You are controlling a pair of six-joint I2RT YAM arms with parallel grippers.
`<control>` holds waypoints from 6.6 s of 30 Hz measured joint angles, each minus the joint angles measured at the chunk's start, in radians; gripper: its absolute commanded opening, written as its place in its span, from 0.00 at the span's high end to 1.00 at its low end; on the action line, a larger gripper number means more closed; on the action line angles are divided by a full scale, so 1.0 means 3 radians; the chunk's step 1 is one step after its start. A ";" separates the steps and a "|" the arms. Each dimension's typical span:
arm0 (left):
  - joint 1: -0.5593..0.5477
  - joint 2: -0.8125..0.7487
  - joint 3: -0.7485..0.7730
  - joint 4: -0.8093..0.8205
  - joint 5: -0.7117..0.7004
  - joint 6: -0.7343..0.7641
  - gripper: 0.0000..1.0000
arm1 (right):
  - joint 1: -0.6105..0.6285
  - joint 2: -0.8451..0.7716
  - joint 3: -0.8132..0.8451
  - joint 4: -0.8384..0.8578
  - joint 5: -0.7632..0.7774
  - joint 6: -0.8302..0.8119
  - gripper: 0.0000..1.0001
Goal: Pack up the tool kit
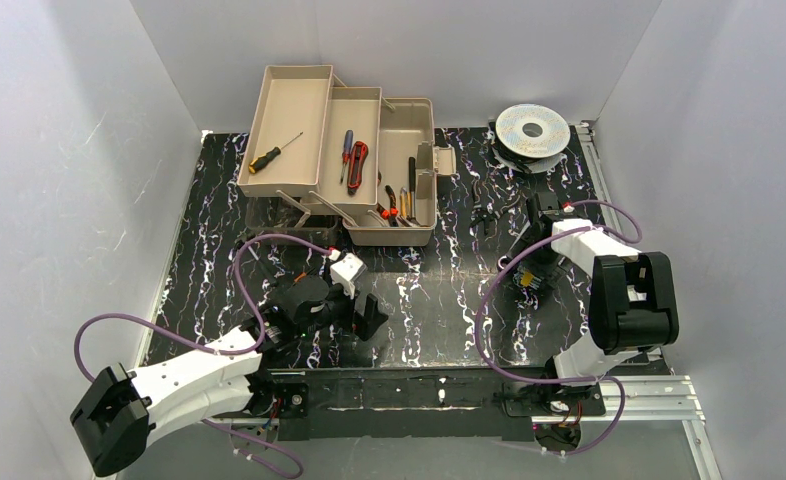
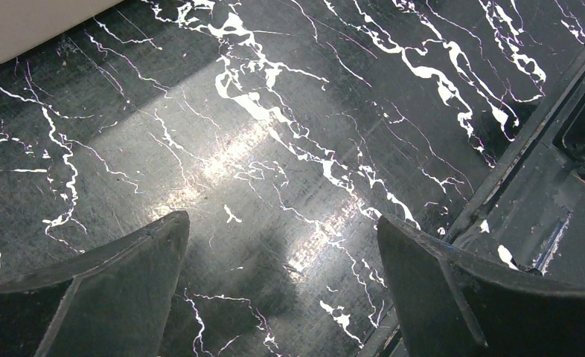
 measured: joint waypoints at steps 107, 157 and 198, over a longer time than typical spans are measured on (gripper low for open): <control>0.0712 0.1987 0.1528 -0.2096 -0.1949 -0.1007 0.02 | 0.2094 -0.2996 -0.1949 0.2562 -0.0573 -0.1114 0.19; 0.1484 0.0914 0.0863 -0.1546 -0.0670 -0.1300 0.13 | 0.2094 -0.2852 -0.2079 0.2758 -0.0512 -0.1062 0.22; 0.1441 0.2150 0.1335 -0.1081 -0.1289 -0.0788 0.59 | 0.2094 -0.2953 -0.2122 0.2778 -0.0462 -0.1062 0.24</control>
